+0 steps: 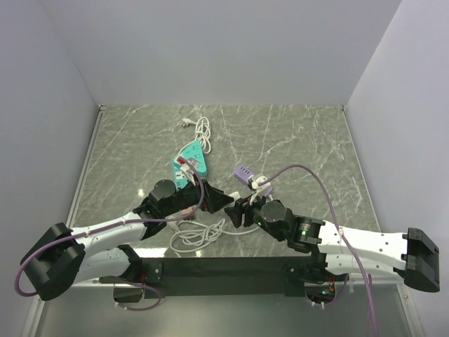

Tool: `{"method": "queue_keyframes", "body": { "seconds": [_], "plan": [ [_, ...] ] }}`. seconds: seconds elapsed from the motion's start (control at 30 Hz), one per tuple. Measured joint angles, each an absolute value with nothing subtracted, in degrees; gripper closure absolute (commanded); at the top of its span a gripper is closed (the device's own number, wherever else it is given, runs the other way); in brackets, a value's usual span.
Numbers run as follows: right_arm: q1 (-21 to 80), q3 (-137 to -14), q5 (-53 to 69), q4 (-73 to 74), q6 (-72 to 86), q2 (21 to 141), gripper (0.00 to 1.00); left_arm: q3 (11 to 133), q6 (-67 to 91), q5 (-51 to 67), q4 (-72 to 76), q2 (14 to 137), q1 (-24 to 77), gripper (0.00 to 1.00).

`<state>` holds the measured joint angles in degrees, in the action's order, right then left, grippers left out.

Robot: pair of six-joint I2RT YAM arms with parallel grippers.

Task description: Insert the plug

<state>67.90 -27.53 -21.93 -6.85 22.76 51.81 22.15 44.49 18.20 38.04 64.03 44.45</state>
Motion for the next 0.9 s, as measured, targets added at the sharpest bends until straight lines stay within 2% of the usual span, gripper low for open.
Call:
{"method": "queue_keyframes", "body": {
  "seconds": [0.33, 0.43, 0.47, 0.5, 0.53, 0.63, 0.67, 0.73, 0.8, 0.9],
  "plan": [
    [68.0, -27.5, -23.6, -8.2, 22.5, 52.1, 1.0, 22.2, 45.8, 19.9, 38.7, 64.8, 45.1, 0.18],
    [68.0, -27.5, -23.6, -8.4, 22.3, 52.4, 1.0, 22.2, 46.4, 20.4, 39.8, 65.8, 45.1, 0.27],
    [68.0, -27.5, -23.5, -8.6, 22.2, 52.7, 1.0, 22.2, 46.4, 20.6, 40.0, 65.9, 45.1, 0.37],
    [68.0, -27.5, -23.5, -8.9, 22.2, 52.9, 1.0, 22.2, 46.6, 20.9, 40.2, 66.1, 45.1, 0.43],
    [68.0, -27.5, -23.5, -9.2, 22.2, 53.2, 1.0, 22.2, 46.7, 21.1, 40.4, 66.4, 45.1, 0.55],
    [68.1, -27.5, -23.8, -9.6, 21.6, 53.6, 1.0, 22.2, 47.4, 21.1, 41.4, 67.2, 45.1, 0.75],
    [68.1, -27.5, -24.2, -9.6, 21.4, 53.9, 1.0, 22.3, 47.5, 21.0, 41.9, 67.5, 45.1, 0.97],
    [68.1, -27.5, -24.4, -9.5, 21.3, 54.0, 0.97, 22.3, 47.8, 21.3, 42.8, 68.5, 45.0, 0.99],
    [68.1, -27.5, -24.6, -9.3, 21.1, 54.0, 0.9, 22.3, 47.9, 21.6, 44.1, 69.6, 44.9, 0.99],
    [68.1, -27.5, -24.9, -9.1, 21.0, 54.0, 0.71, 22.3, 48.0, 22.1, 45.5, 70.4, 44.7, 0.99]
  ]
}}
